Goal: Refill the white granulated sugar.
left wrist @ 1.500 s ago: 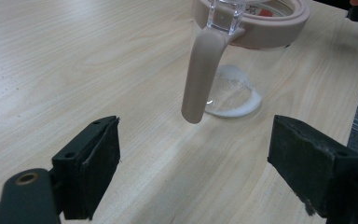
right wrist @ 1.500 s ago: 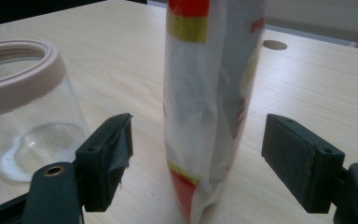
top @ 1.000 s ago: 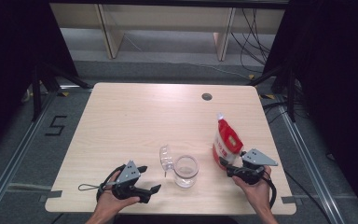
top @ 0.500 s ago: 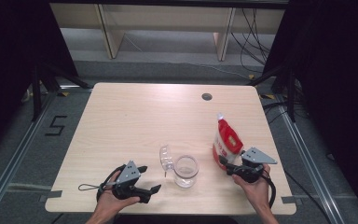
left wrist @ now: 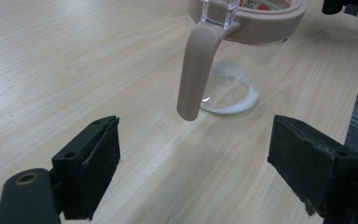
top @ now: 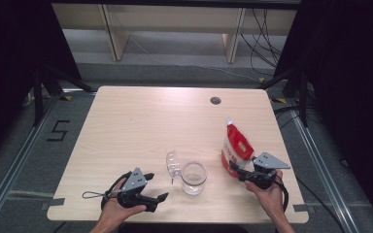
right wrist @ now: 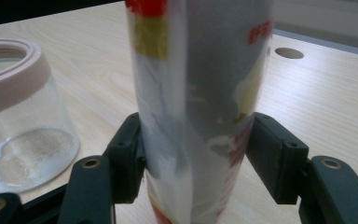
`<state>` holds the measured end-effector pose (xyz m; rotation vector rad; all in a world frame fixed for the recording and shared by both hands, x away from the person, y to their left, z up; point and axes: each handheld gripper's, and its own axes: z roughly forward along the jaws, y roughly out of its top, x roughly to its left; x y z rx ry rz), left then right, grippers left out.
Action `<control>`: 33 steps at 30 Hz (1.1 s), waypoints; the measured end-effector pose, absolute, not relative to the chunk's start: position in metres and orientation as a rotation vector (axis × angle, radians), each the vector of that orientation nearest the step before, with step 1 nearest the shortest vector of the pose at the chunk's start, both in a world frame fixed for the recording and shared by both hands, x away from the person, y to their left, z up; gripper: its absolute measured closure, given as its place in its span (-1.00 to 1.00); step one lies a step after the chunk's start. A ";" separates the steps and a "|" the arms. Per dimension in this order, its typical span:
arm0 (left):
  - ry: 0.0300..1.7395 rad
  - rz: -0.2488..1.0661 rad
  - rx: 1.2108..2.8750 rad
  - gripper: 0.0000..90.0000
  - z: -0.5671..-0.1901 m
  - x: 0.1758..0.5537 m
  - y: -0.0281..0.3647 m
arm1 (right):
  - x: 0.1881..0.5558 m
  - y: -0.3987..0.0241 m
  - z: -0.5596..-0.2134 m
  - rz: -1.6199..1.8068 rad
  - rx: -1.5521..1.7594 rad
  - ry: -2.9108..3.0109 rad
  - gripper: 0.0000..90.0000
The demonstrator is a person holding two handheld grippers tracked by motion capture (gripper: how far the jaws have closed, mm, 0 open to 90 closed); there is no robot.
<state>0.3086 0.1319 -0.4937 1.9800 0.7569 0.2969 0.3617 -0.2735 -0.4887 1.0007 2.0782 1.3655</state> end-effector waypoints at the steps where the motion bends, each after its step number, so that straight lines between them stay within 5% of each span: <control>1: 0.747 0.296 1.981 -0.64 -0.494 0.309 0.132 | 0.361 -0.274 -0.488 1.371 1.015 2.082 -0.06; 19: 0.749 0.281 1.967 -0.64 -0.496 0.308 0.130 | 0.376 -0.286 -0.489 1.434 0.864 2.152 -0.05; 33: 0.742 0.284 1.974 -0.64 -0.496 0.308 0.129 | 0.369 -0.273 -0.495 1.480 1.008 1.986 -0.43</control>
